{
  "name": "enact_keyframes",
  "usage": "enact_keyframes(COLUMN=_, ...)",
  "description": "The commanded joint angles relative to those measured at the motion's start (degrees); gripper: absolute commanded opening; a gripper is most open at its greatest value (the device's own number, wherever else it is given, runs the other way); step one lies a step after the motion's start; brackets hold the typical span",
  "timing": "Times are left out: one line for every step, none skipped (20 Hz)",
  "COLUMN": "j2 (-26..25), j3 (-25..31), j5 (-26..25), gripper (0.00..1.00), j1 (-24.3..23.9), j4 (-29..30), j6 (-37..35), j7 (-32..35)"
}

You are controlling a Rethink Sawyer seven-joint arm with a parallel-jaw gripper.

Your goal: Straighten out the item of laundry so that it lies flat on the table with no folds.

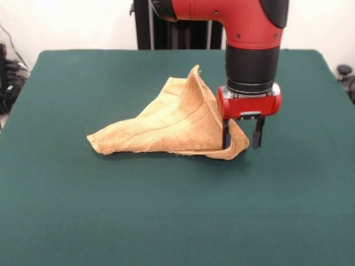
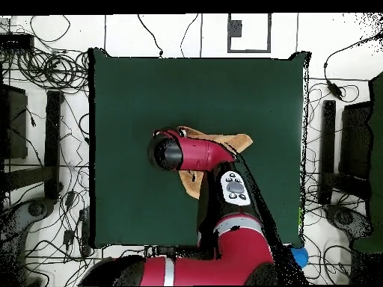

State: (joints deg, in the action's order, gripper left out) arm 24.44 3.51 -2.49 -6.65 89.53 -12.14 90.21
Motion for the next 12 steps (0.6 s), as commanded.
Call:
enact_keyframes(j2=-1.7, j3=2.8, j5=5.8, gripper=1.0, j1=1.47, j4=4.83, j6=-0.02, j7=16.39)
enact_keyframes(j2=-1.74, j3=2.83, j5=6.4, gripper=1.0, j1=1.38, j4=4.91, j6=-0.3, j7=16.53)
enact_keyframes(j2=-1.77, j3=2.74, j5=6.76, gripper=1.0, j1=1.42, j4=4.92, j6=-0.28, j7=16.49)
enact_keyframes(j2=-1.76, j3=2.44, j5=7.49, gripper=1.0, j1=1.64, j4=5.13, j6=-0.05, j7=17.07)
enact_keyframes(j2=-1.79, j3=2.29, j5=7.76, gripper=1.0, j1=1.75, j4=5.08, j6=0.03, j7=16.95)
enact_keyframes(j2=-1.74, j3=1.94, j5=8.17, gripper=1.0, j1=2.07, j4=5.13, j6=0.89, j7=17.26)
enact_keyframes(j2=-1.7, j3=1.59, j5=8.58, gripper=1.0, j1=2.39, j4=5.18, j6=1.75, j7=17.58)
enact_keyframes(j2=-1.48, j3=1.1, j5=9.03, gripper=1.0, j1=2.83, j4=5.51, j6=3.73, j7=18.41)
enact_keyframes(j2=-1.46, j3=0.81, j5=9.35, gripper=1.0, j1=3.06, j4=5.44, j6=3.53, j7=18.24)
enact_keyframes(j2=-1.49, j3=0.66, j5=9.4, gripper=1.0, j1=3.13, j4=5.45, j6=3.61, j7=17.85)
enact_keyframes(j2=-1.51, j3=0.51, j5=9.45, gripper=1.0, j1=3.21, j4=5.45, j6=3.68, j7=17.46)
enact_keyframes(j2=-1.51, j3=1.09, j5=9.59, gripper=1.0, j1=2.66, j4=5.54, j6=2.0, j7=16.51)
